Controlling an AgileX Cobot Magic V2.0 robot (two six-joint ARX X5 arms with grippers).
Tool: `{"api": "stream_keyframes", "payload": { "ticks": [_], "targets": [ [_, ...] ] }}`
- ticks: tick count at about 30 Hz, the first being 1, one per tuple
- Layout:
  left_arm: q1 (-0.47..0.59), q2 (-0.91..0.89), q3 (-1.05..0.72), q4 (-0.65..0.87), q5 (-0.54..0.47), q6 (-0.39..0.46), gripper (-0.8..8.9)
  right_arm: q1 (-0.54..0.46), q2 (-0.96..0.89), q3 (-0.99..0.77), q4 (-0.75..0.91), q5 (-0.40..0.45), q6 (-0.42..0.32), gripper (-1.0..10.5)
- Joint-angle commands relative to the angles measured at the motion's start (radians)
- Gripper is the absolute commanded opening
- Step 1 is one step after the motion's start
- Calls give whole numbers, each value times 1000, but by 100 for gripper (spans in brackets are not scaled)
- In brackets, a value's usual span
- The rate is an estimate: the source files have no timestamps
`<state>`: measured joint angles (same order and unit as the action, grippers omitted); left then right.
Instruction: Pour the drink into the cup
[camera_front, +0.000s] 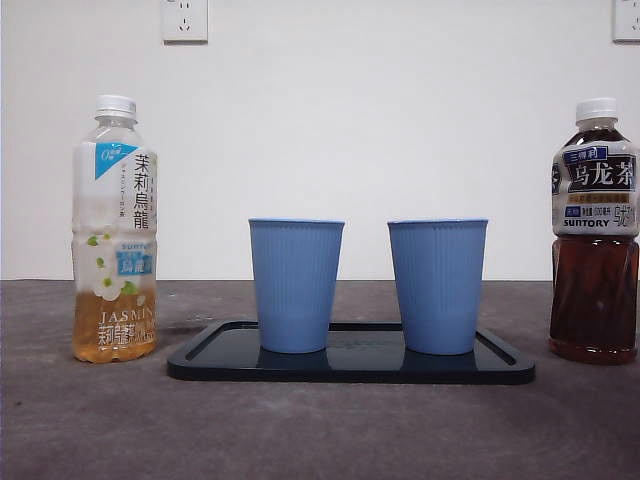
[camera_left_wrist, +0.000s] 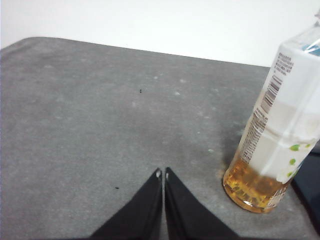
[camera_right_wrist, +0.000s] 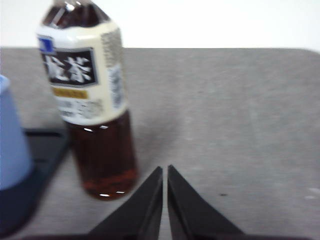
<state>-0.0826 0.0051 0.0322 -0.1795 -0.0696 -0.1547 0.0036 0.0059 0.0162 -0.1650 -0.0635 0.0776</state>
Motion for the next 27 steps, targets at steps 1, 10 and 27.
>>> {"api": "stream_keyframes", "payload": {
  "ticks": [1, 10, 27],
  "targets": [
    [2, -2, -20, 8, 3, -50, 6, -1, -2, -3, 7, -74, 117, 13],
    [-32, 2, 39, 32, 22, -170, 9, 18, -2, 61, 6, -132, 240, 12],
    [-72, 188, 459, -257, 156, -243, 8, 35, 166, 492, -320, -264, 286, 12]
  ]
}}
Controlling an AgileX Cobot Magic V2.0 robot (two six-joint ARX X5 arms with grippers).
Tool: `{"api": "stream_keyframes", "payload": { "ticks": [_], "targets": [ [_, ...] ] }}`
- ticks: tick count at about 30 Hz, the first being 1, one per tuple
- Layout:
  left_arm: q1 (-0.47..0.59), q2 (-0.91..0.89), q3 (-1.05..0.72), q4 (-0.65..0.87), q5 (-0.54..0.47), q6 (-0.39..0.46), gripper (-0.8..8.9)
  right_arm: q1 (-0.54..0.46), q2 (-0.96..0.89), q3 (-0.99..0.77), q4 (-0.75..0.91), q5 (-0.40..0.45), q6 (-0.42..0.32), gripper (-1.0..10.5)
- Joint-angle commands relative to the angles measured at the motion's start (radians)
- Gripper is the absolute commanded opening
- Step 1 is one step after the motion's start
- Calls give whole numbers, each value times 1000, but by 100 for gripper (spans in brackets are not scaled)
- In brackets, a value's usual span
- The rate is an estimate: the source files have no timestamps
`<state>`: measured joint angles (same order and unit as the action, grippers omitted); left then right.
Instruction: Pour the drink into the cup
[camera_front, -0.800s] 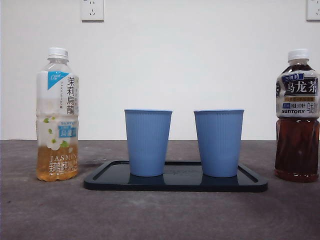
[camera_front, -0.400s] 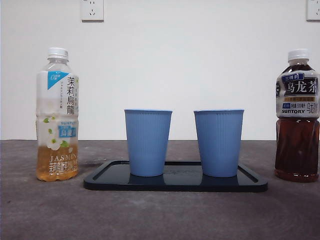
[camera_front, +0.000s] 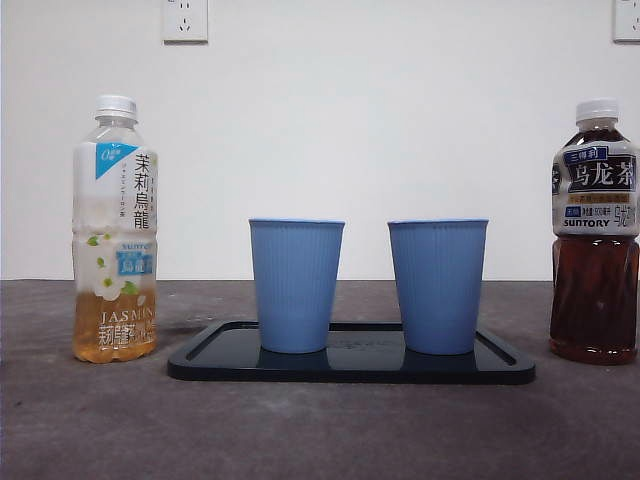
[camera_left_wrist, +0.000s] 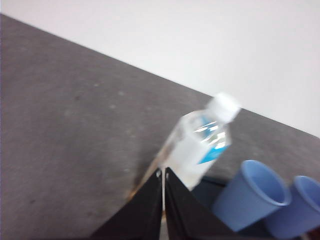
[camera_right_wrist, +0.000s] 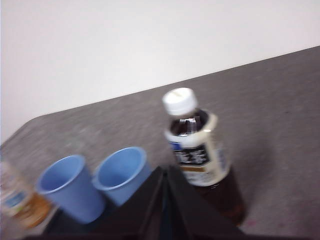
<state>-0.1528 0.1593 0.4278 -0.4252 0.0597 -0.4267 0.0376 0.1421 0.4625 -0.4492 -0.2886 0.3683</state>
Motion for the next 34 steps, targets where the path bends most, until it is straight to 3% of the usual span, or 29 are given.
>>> {"api": "stream_keyframes", "payload": {
  "ticks": [1, 11, 15, 18, 22, 26, 31, 34],
  "targets": [
    [-2, 52, 90, -24, 42, 30, 8, 1, 45, 66, -57, -60, -14, 12],
    [-6, 254, 227, -82, 333, 128, 8, 5, 203, 209, -231, -220, -155, 12],
    [-7, 303, 227, -84, 446, 229, 8, 29, 243, 213, -248, -239, -242, 12],
    [-13, 311, 227, -82, 458, 288, 8, 45, 250, 213, -242, -238, -280, 12],
    [-12, 311, 227, -76, 458, 318, 23, 48, 248, 213, -233, -235, -276, 13],
    [-12, 311, 227, -77, 458, 317, 154, 50, 248, 213, -233, -236, -275, 35],
    [-12, 311, 227, -76, 458, 318, 414, 55, 248, 213, -233, -235, -275, 320],
    [-13, 310, 227, -76, 458, 318, 484, 55, 248, 213, -233, -235, -275, 446]
  ]
}}
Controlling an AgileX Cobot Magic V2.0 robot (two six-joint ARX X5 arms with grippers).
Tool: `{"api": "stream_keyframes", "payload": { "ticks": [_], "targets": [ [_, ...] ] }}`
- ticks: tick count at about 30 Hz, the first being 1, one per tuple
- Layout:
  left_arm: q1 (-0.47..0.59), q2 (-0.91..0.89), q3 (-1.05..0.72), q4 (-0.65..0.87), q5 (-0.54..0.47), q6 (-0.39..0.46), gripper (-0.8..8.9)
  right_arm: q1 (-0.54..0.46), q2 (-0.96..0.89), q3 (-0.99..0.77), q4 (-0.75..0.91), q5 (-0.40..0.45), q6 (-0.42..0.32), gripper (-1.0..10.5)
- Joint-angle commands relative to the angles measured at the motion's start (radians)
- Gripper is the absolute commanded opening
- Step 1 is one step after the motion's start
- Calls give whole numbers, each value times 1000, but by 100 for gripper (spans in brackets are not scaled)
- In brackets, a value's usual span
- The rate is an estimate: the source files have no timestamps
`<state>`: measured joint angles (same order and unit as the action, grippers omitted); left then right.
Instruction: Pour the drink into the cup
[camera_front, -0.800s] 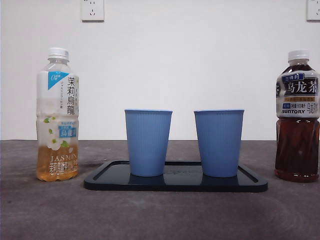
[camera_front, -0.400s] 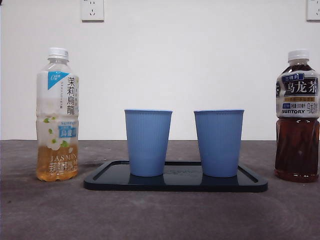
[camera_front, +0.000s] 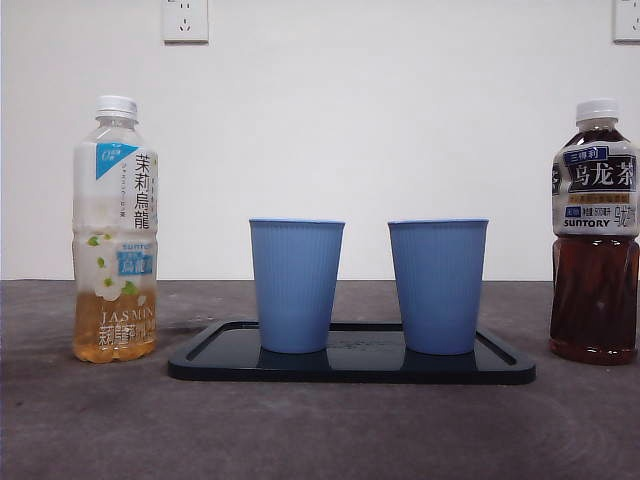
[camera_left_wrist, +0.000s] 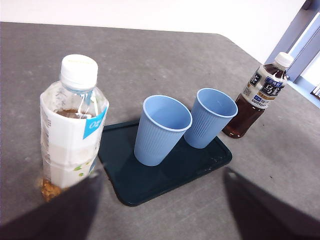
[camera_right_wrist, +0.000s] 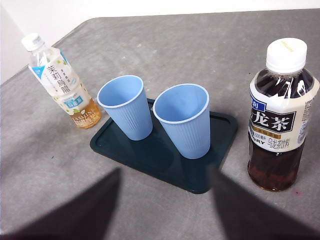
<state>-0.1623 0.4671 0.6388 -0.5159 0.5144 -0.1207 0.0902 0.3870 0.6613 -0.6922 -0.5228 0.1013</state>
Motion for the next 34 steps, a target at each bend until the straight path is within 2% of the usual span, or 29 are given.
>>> {"api": "stream_keyframes", "payload": {
  "ticks": [1, 13, 20, 34],
  "targets": [
    [-3, 2, 16, 15, 3, 12, 503, 2, 3, 14, 10, -1, -8, 463],
    [-3, 2, 16, 16, 3, 29, 500, 2, 3, 14, 11, 12, -9, 493],
    [-3, 2, 16, 15, 3, 31, 499, 2, 4, 12, 19, 122, -5, 493],
    [-4, 3, 16, 10, 3, 30, 499, 2, 124, 10, 186, 139, 40, 493]
  ]
}}
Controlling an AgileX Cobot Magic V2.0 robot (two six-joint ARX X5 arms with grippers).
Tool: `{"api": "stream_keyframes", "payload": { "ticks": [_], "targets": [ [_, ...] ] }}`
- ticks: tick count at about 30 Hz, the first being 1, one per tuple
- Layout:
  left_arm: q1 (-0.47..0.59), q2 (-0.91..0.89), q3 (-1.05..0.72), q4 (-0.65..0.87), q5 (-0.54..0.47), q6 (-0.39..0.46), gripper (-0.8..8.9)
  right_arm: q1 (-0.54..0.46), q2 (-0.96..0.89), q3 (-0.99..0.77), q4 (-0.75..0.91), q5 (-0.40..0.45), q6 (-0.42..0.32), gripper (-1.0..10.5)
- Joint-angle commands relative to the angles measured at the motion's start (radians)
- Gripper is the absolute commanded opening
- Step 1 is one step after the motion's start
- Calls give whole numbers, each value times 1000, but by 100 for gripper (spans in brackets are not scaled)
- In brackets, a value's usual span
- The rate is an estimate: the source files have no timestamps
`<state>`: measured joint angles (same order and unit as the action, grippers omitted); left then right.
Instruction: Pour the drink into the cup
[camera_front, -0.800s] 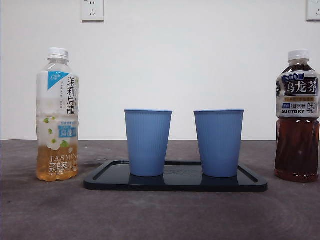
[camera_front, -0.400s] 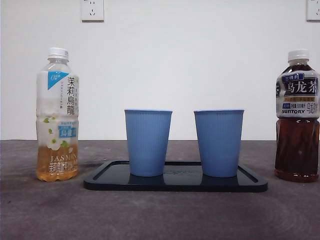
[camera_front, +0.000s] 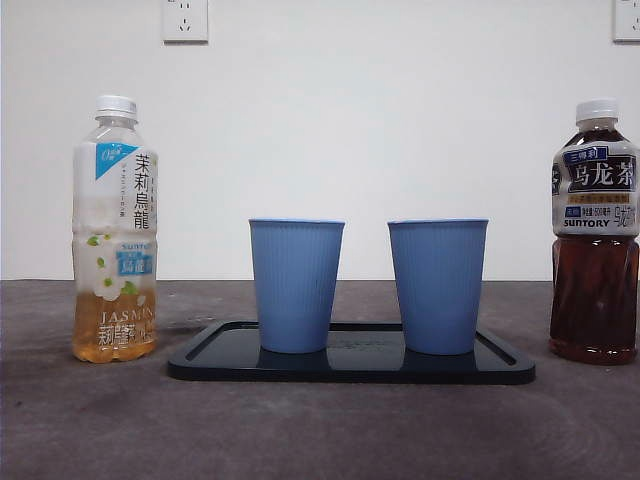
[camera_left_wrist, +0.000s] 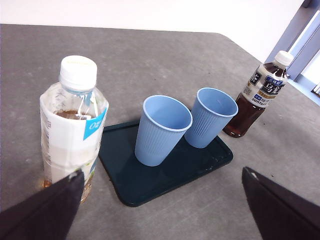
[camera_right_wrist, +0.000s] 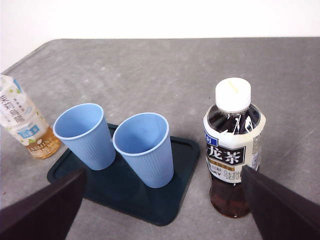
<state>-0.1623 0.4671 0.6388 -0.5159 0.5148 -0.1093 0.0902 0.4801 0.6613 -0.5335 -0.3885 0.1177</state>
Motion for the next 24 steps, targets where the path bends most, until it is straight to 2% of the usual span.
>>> {"api": "stream_keyframes", "payload": {
  "ticks": [1, 3, 8, 19, 24],
  "targets": [
    [-4, 3, 16, 8, 2, 19, 499, 2, 45, 10, 40, 6, 35, 493],
    [-4, 3, 16, 6, 2, 19, 500, 2, 75, 6, 68, 11, 51, 492],
    [-4, 3, 16, 2, 2, 18, 499, 2, 131, -25, 155, 103, 60, 491],
    [-23, 10, 16, -43, 2, 19, 500, 26, 233, -192, 455, 114, 117, 491],
    [-39, 27, 16, -46, 2, 19, 499, 45, 293, -269, 607, 173, 137, 491]
  ]
}}
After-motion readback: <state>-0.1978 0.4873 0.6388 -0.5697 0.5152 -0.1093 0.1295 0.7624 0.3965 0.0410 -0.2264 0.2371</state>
